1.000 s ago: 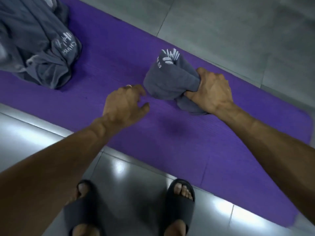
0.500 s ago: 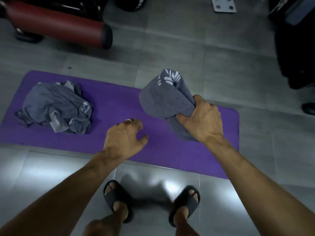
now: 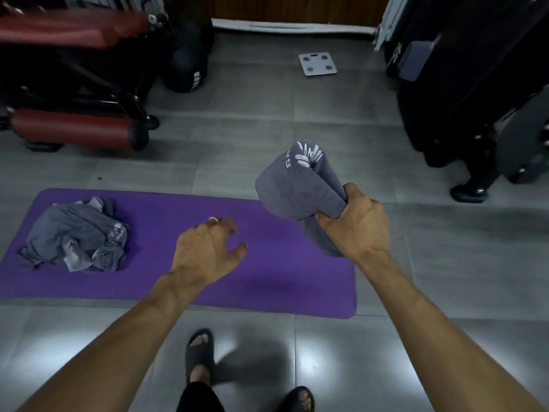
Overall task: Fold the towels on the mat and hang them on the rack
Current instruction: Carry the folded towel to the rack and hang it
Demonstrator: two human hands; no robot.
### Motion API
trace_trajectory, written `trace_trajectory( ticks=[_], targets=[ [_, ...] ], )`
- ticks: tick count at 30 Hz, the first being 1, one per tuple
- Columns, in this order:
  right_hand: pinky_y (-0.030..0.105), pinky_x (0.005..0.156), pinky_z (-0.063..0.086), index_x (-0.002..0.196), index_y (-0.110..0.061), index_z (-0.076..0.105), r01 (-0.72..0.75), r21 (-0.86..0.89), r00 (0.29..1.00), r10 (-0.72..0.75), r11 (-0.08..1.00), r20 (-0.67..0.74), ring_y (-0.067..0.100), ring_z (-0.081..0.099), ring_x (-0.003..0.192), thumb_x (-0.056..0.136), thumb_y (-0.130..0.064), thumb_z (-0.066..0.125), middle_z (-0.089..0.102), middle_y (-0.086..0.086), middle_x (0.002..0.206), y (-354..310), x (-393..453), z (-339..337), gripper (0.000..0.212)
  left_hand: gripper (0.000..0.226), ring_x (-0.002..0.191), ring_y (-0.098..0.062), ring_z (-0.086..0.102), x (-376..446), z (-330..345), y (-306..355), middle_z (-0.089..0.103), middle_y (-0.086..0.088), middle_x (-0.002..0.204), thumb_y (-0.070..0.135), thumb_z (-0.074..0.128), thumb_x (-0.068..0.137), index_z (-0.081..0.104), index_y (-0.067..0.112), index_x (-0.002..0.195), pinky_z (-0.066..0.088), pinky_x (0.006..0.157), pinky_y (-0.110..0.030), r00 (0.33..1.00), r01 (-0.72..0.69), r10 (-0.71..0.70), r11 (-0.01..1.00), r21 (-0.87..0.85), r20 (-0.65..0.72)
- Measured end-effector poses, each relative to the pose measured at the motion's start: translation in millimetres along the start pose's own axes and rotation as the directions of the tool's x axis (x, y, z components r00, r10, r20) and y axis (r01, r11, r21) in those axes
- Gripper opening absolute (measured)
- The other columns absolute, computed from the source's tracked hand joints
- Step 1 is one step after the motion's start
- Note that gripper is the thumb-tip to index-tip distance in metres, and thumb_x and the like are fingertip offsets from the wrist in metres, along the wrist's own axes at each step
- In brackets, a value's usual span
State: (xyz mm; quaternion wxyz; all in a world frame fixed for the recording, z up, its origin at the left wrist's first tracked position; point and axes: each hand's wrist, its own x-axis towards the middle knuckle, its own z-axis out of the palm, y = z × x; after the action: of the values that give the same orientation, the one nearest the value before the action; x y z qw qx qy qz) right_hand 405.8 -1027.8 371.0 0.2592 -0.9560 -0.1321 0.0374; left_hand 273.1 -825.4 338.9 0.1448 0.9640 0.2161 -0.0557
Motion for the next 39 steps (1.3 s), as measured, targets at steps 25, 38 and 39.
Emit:
trace_trajectory(
  ticks=[25, 38, 39],
  targets=[
    [0.042, 0.069, 0.054, 0.084, -0.016, 0.051, -0.02, 0.199, 0.99, 0.047, 0.98, -0.131, 0.032, 0.064, 0.076, 0.075, -0.035, 0.069, 0.067, 0.006, 0.08, 248.5, 298.4, -275.0, 0.029, 0.039, 0.102, -0.02, 0.062, 227.2, -10.6, 451.0, 0.063, 0.006, 0.113, 0.052, 0.052, 0.089, 0.057, 0.026, 0.116, 0.046, 0.084, -0.03, 0.997, -0.076, 0.075, 0.995, 0.068, 0.02],
    [0.044, 0.068, 0.058, 0.088, -0.02, 0.054, 0.116, 0.224, 0.988, -0.088, 0.968, -0.128, 0.024, 0.065, 0.071, 0.073, -0.04, 0.071, 0.066, 0.0, 0.08, 315.0, 519.4, -347.4, 0.03, 0.039, 0.105, -0.021, 0.062, 408.3, -27.3, 593.3, 0.064, 0.006, 0.113, 0.054, 0.052, 0.086, 0.057, 0.029, 0.116, 0.048, 0.087, -0.032, 0.997, 0.02, -0.019, 1.0, 0.006, -0.073],
    [0.044, 0.068, 0.058, 0.088, -0.02, 0.053, 0.134, 0.206, 0.985, -0.106, 0.969, -0.137, 0.024, 0.065, 0.071, 0.074, -0.04, 0.07, 0.066, 0.0, 0.08, 315.7, 540.0, -348.1, 0.03, 0.039, 0.105, -0.021, 0.062, 429.1, -28.1, 596.4, 0.064, 0.006, 0.113, 0.054, 0.053, 0.086, 0.058, 0.029, 0.116, 0.049, 0.087, -0.032, 0.996, 0.021, -0.021, 1.0, -0.004, -0.081]
  ],
)
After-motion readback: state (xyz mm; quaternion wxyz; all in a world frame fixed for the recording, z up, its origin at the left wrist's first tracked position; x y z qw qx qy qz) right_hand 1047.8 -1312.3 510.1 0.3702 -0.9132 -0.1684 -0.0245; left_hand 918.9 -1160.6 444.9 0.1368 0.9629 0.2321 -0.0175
